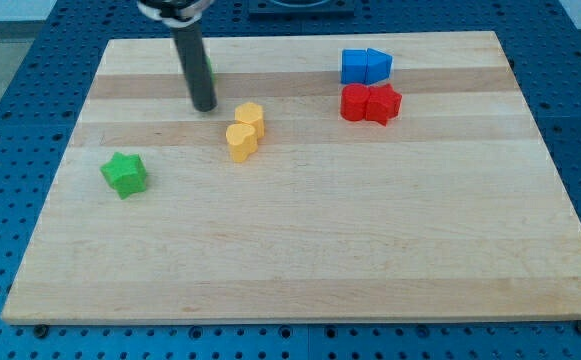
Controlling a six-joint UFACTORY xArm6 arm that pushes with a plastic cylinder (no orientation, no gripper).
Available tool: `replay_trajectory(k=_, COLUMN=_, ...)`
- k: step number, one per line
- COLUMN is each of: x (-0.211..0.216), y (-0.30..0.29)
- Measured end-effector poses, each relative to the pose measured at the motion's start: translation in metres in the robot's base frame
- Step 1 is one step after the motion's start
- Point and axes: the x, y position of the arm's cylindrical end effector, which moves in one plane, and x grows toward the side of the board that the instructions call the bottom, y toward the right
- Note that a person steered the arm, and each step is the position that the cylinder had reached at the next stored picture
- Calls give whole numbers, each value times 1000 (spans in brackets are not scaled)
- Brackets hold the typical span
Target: Move blue triangle closer to yellow hexagon
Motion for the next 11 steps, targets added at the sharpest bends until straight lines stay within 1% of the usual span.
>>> replay_trajectory(k=4, x=-80, y=102)
replay_trajectory(k=5, x=-91, y=143)
replay_trajectory(k=8, x=-93, y=283)
replay_trajectory(k=9, x=-90, y=296)
replay_trajectory(k=10, x=-81, y=292)
replay_trajectory(k=11, x=-69, y=276)
